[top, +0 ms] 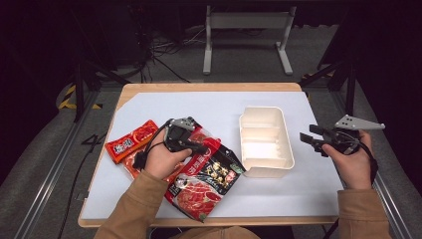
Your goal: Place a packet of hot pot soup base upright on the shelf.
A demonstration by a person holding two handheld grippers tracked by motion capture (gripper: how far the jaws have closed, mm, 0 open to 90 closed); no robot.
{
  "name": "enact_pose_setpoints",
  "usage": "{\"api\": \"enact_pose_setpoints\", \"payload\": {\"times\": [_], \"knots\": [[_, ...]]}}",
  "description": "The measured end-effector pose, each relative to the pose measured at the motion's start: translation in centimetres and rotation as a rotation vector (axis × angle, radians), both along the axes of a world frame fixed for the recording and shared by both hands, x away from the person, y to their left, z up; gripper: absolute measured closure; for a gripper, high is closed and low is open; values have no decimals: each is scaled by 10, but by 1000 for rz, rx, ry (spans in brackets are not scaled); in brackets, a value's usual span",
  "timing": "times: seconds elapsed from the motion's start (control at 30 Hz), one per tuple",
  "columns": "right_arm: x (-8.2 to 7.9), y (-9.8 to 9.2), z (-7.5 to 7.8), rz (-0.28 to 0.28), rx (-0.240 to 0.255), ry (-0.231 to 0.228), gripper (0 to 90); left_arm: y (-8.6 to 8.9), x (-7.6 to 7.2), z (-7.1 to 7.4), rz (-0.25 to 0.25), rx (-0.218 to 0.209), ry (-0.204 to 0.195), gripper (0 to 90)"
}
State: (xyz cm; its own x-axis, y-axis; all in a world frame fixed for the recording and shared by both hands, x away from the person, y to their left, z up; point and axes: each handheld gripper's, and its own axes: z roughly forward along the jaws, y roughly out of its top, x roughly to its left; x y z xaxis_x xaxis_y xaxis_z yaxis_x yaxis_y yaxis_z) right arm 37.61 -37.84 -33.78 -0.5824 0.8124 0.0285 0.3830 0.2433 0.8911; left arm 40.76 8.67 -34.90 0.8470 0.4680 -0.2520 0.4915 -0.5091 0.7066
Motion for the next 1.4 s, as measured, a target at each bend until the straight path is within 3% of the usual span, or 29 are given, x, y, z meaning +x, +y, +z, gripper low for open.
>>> {"api": "enact_pose_setpoints", "payload": {"times": [0.33, 0.43, 0.47, 0.63, 0.7, 0.87, 1.17, 1.27, 1.4], "knots": [[-2, -2, 3, -12, 5, -12, 461, 7, -19, 26, -5, -37, -104, 863], [-2, -1, 2, -11, 0, -13, 457, 9, -24, 32, -17, -61, -115, 863], [-2, 0, 3, -11, 1, -12, 456, 9, -30, 38, -26, -65, -144, 863], [-2, -1, 3, -10, 6, -12, 454, 8, -39, 46, -41, -70, -178, 864], [-2, 0, 2, -9, 5, -9, 457, 9, -40, 47, -59, -97, -174, 864], [-2, 2, 2, 7, 22, 11, 483, 11, -43, 51, -51, -112, -194, 867], [-5, 13, 7, 51, 42, 10, 484, 19, -46, 55, 24, -155, -285, 869], [-8, 22, 12, 58, 28, 11, 488, 21, -47, 56, 41, -167, -306, 869], [-15, 35, 21, 93, 21, -10, 485, 24, -47, 56, 63, -217, -315, 870]]}}
